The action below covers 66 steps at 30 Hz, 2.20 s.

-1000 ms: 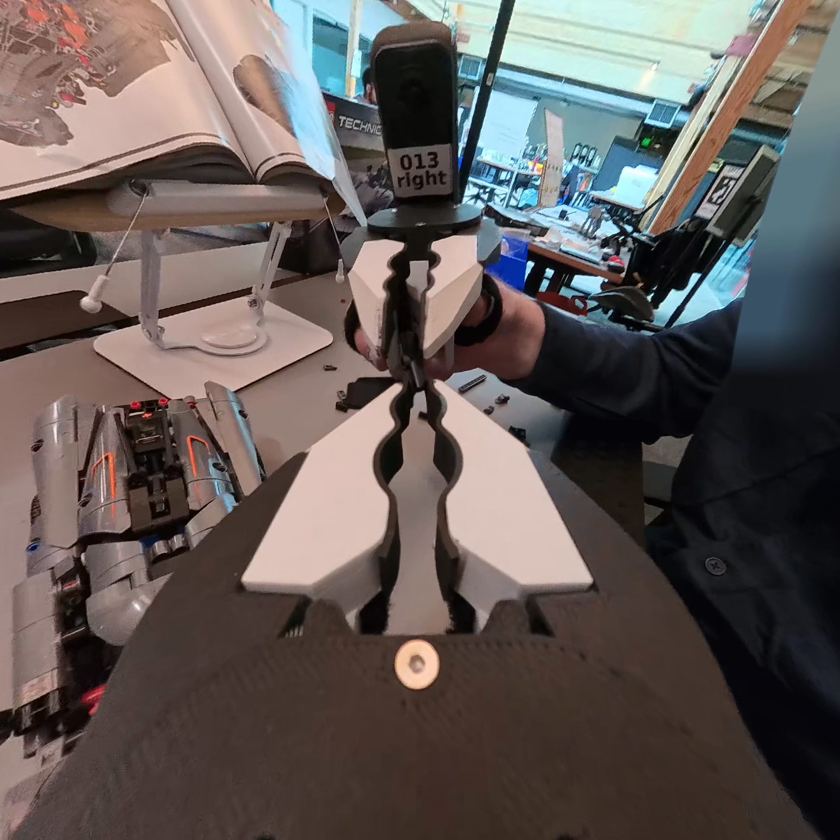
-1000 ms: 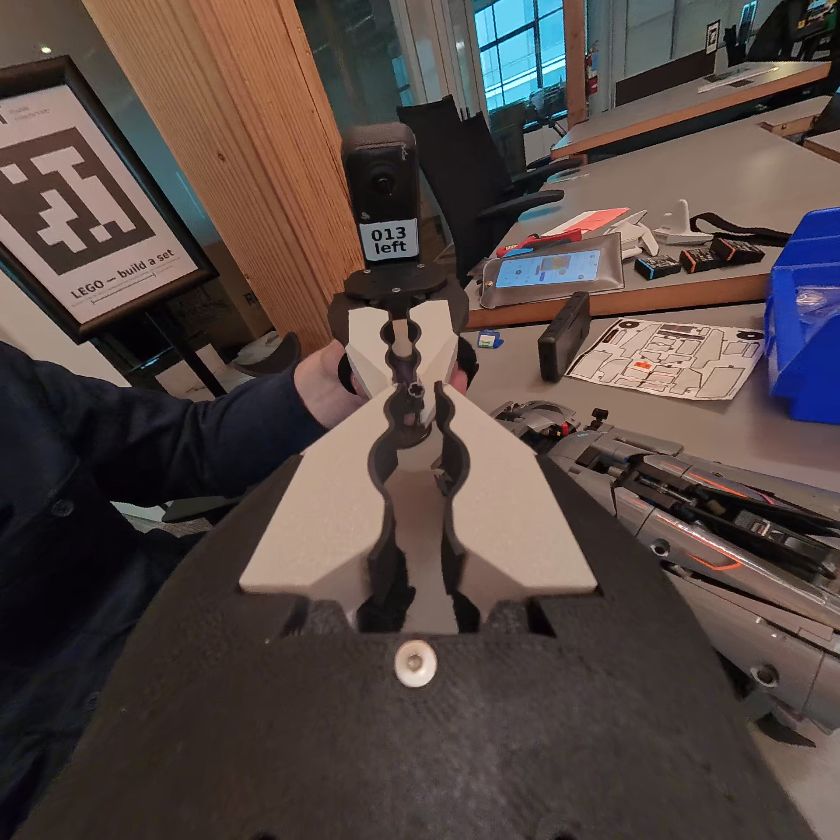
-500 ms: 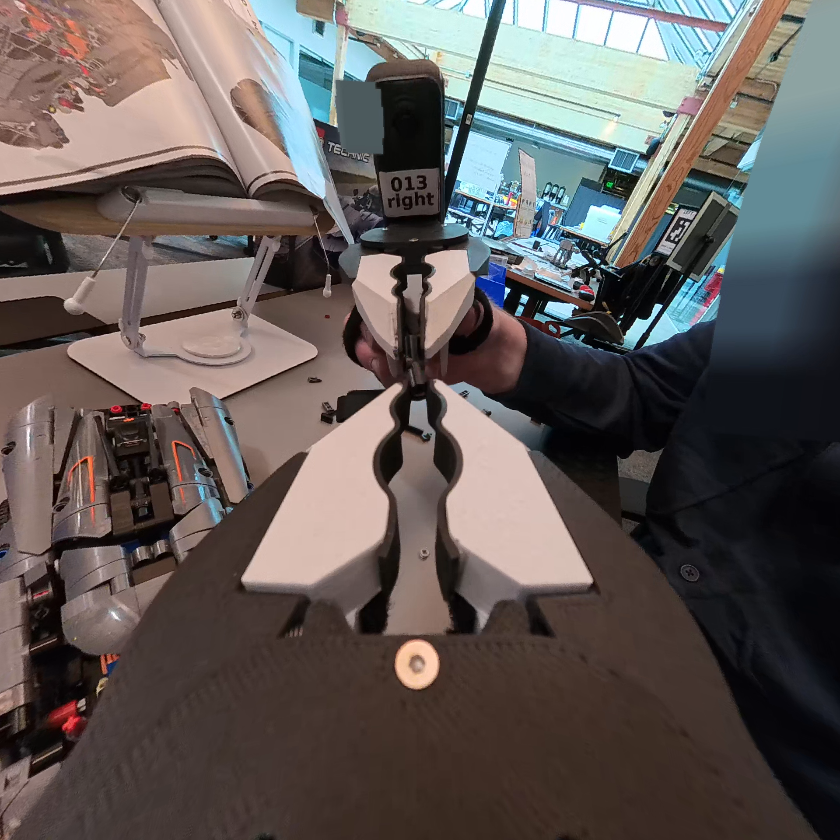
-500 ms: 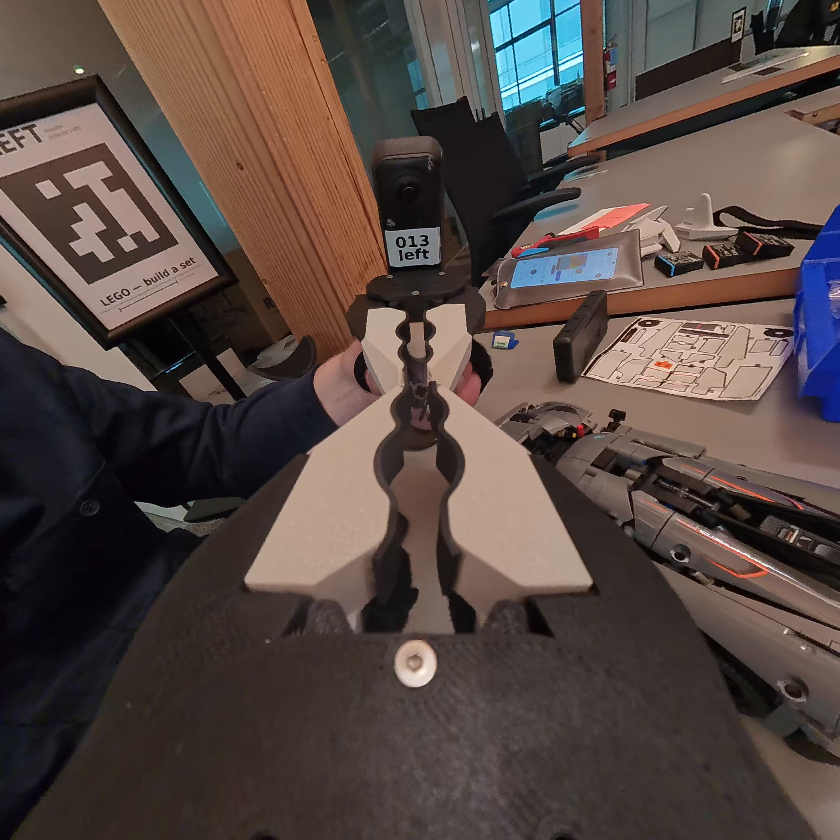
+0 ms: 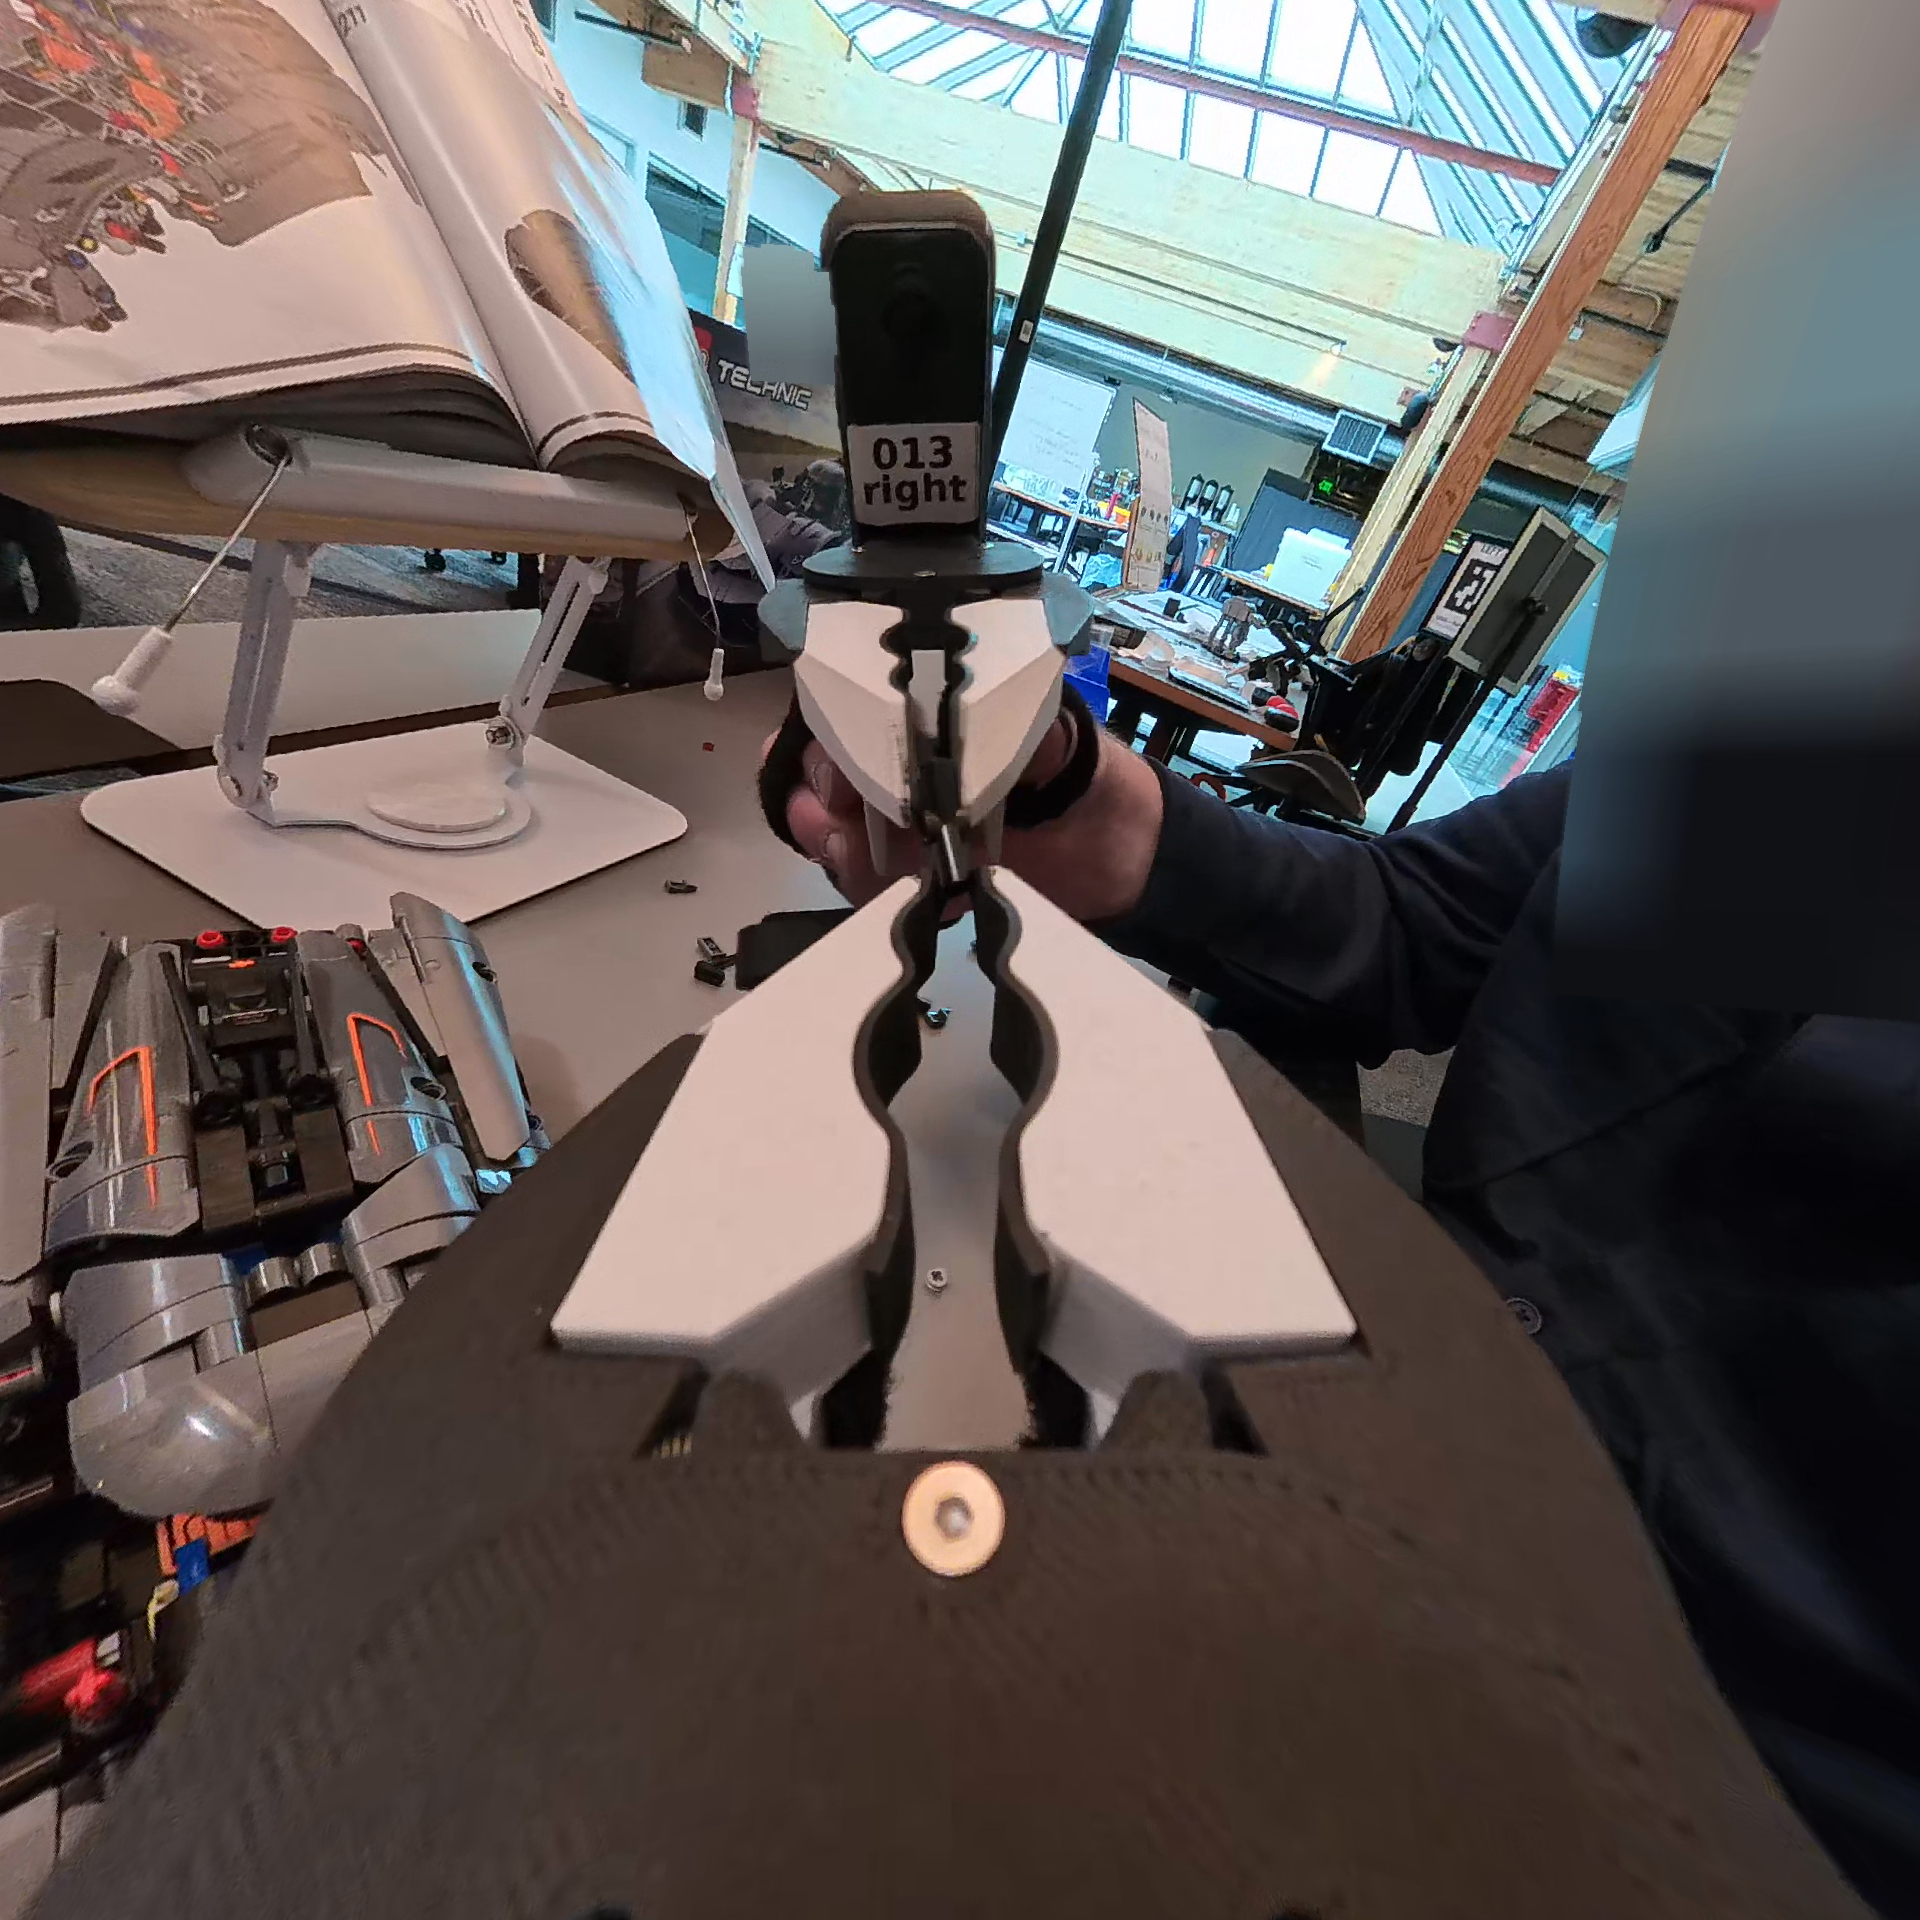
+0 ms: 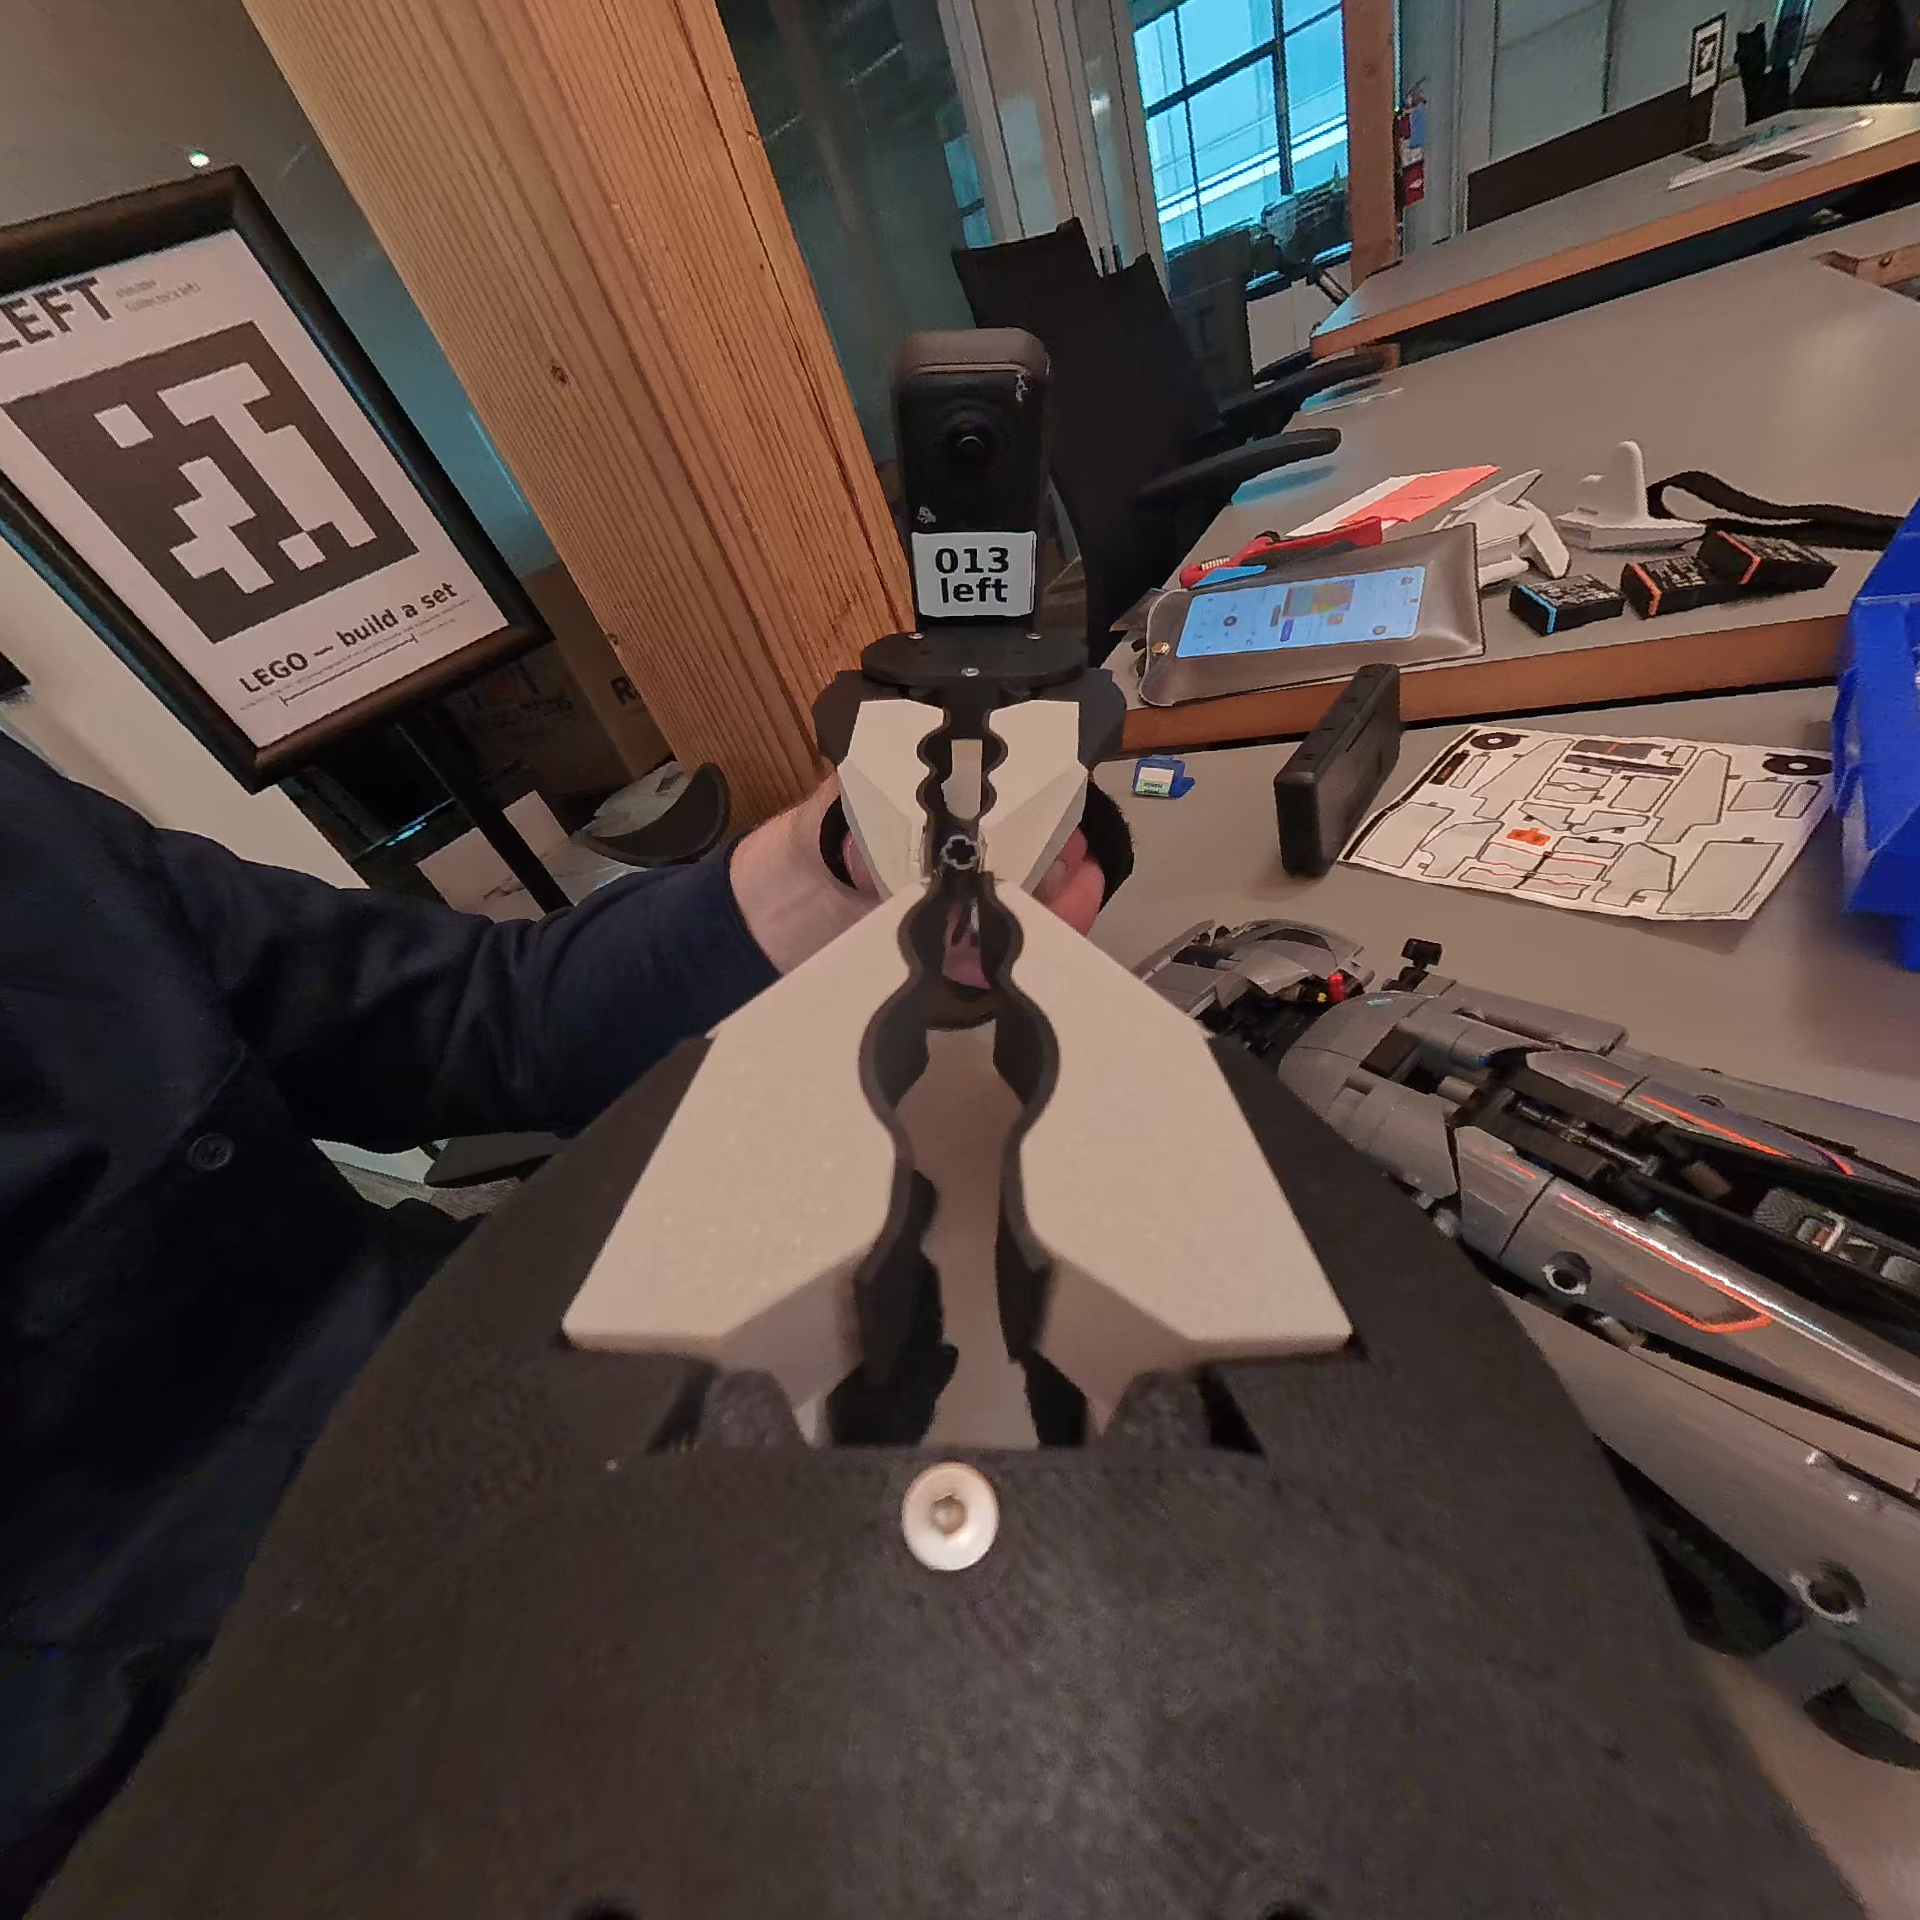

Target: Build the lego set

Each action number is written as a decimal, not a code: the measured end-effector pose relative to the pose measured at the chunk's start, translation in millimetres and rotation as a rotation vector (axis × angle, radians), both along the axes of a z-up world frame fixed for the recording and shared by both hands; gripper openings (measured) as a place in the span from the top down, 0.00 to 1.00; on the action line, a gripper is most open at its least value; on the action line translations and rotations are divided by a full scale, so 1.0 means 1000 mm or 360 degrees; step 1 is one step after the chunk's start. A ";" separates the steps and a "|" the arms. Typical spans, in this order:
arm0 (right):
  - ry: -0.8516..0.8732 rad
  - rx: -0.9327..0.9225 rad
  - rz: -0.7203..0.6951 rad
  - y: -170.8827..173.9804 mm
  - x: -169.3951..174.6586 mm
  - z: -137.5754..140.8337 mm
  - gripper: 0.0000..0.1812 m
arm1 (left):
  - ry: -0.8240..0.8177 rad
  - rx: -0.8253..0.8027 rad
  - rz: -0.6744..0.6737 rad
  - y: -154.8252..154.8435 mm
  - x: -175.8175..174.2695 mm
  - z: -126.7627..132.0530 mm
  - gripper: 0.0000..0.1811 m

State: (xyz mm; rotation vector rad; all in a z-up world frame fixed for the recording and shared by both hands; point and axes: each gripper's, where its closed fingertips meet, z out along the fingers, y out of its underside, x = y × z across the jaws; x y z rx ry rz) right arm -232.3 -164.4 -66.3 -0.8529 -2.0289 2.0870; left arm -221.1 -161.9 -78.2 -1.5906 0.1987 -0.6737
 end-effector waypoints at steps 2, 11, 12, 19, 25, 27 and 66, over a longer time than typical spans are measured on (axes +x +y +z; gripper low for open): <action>0.0006 0.0009 -0.0006 0.000 0.000 0.000 0.97 | -0.0006 -0.0007 -0.0008 0.000 0.000 -0.001 0.98; 0.0011 0.0016 -0.0001 -0.002 0.000 -0.002 0.93 | -0.0043 -0.0037 -0.0064 -0.001 0.003 -0.003 0.98; 0.0016 0.0023 -0.0002 -0.002 0.000 -0.002 0.95 | -0.0048 -0.0043 -0.0074 -0.002 0.004 -0.004 0.98; -0.0015 0.0000 -0.0006 -0.002 -0.003 -0.004 0.88 | -0.0054 -0.0071 -0.0117 -0.002 0.007 -0.007 0.98; -0.0028 -0.0023 0.0027 -0.003 -0.001 -0.004 0.85 | -0.0055 -0.0083 -0.0135 -0.002 0.008 -0.009 0.98; -0.0029 -0.0056 0.0065 -0.005 0.002 -0.001 0.86 | -0.0047 -0.0104 -0.0131 -0.001 0.008 -0.011 0.98; -0.0118 0.0193 -0.0149 0.013 -0.018 -0.036 0.97 | 0.0070 -0.1063 0.1046 -0.053 -0.142 -0.128 0.74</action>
